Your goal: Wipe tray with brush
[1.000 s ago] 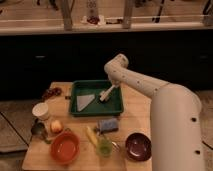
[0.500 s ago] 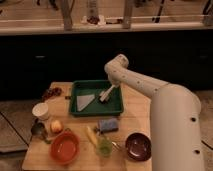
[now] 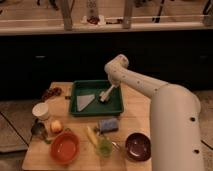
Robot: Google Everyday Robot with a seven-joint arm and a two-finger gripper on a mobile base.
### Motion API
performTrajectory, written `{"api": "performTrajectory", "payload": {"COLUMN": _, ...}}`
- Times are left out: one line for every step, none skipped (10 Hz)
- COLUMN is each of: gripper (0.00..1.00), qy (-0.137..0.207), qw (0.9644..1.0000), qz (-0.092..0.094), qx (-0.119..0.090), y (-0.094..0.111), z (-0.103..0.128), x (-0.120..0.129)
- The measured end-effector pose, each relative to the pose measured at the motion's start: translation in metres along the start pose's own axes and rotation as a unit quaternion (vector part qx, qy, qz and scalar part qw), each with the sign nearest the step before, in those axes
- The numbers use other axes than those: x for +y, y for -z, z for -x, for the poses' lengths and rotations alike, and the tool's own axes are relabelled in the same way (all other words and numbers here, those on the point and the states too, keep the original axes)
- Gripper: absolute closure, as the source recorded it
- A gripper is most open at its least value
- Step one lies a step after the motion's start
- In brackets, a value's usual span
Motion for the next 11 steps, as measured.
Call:
{"api": "performTrajectory", "payload": {"gripper": 0.95, "qy": 0.004, "qw": 1.0000, "qz": -0.001, "qx": 0.000, "y": 0.000, "z": 0.000, "x": -0.001}}
{"api": "performTrajectory", "payload": {"gripper": 0.95, "qy": 0.009, "qw": 1.0000, "qz": -0.002, "qx": 0.000, "y": -0.001, "z": -0.001, "x": -0.001}}
{"api": "performTrajectory", "payload": {"gripper": 0.95, "qy": 0.014, "qw": 0.9999, "qz": -0.003, "qx": -0.001, "y": -0.001, "z": -0.001, "x": -0.002}}
{"api": "performTrajectory", "payload": {"gripper": 0.95, "qy": 0.016, "qw": 0.9999, "qz": -0.004, "qx": -0.001, "y": -0.001, "z": -0.001, "x": -0.002}}
{"api": "performTrajectory", "payload": {"gripper": 0.95, "qy": 0.022, "qw": 0.9997, "qz": -0.005, "qx": -0.001, "y": -0.002, "z": -0.001, "x": -0.003}}
{"api": "performTrajectory", "payload": {"gripper": 0.95, "qy": 0.026, "qw": 0.9996, "qz": -0.006, "qx": -0.002, "y": -0.002, "z": 0.000, "x": -0.004}}
{"api": "performTrajectory", "payload": {"gripper": 0.95, "qy": 0.029, "qw": 0.9995, "qz": -0.007, "qx": -0.002, "y": -0.002, "z": -0.001, "x": -0.005}}
{"api": "performTrajectory", "payload": {"gripper": 0.95, "qy": 0.033, "qw": 0.9994, "qz": -0.008, "qx": -0.002, "y": -0.003, "z": 0.000, "x": -0.005}}
{"api": "performTrajectory", "payload": {"gripper": 0.95, "qy": 0.035, "qw": 0.9993, "qz": -0.011, "qx": -0.001, "y": -0.003, "z": 0.000, "x": -0.007}}
{"api": "performTrajectory", "payload": {"gripper": 0.95, "qy": 0.037, "qw": 0.9992, "qz": -0.016, "qx": -0.001, "y": -0.002, "z": 0.001, "x": -0.010}}
{"api": "performTrajectory", "payload": {"gripper": 0.95, "qy": 0.043, "qw": 0.9988, "qz": -0.023, "qx": -0.001, "y": -0.001, "z": 0.007, "x": -0.017}}
